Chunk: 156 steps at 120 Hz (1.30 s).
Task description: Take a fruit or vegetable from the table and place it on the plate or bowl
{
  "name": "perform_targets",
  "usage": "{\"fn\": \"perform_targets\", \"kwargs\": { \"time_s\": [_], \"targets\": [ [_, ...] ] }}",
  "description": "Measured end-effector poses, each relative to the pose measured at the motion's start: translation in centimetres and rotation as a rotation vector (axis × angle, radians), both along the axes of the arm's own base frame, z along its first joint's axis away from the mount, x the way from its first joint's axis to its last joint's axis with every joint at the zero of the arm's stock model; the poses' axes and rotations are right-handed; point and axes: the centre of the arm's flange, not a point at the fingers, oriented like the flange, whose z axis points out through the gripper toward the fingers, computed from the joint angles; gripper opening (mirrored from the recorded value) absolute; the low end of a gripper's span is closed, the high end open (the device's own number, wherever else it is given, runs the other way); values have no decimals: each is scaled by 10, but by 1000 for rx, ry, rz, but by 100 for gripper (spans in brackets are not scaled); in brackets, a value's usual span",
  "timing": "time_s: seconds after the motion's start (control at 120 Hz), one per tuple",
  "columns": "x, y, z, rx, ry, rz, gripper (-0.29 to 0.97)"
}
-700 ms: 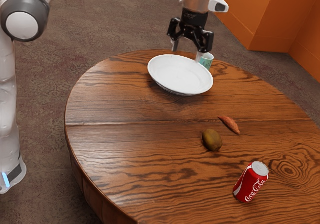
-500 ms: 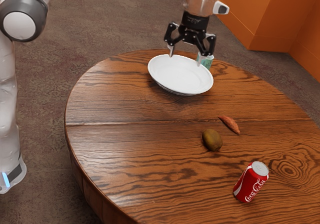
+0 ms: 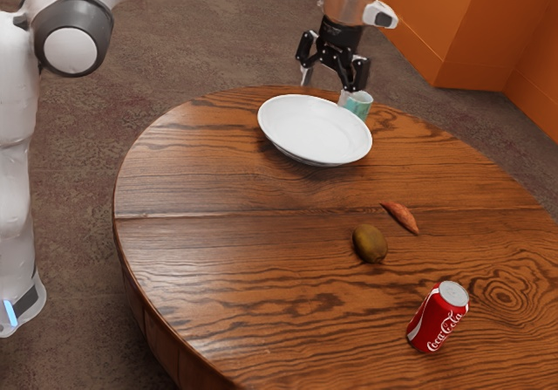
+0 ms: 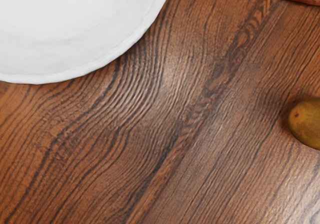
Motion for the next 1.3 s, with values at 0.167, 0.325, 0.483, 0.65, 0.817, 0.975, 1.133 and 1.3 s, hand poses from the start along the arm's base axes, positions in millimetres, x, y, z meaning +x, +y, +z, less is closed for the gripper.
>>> {"fn": "perform_targets", "kwargs": {
  "time_s": [0.167,0.325,0.483,0.65,0.817,0.975,1.133,1.3],
  "targets": [
    [53,-45,-62,-30,-26,-451,68],
    [76,-57,-78,-16,-127,-756,68],
    [93,-80,-94,1,-207,-1016,68],
    [80,-110,-130,-9,-181,-1242,68],
    [78,-146,-146,-17,-201,-1435,68],
    [84,-145,-156,-11,-213,-1539,68],
    [99,-145,-183,-46,-227,-1619,68],
    [114,-140,-175,-29,-293,-1681,68]
  ]
}}
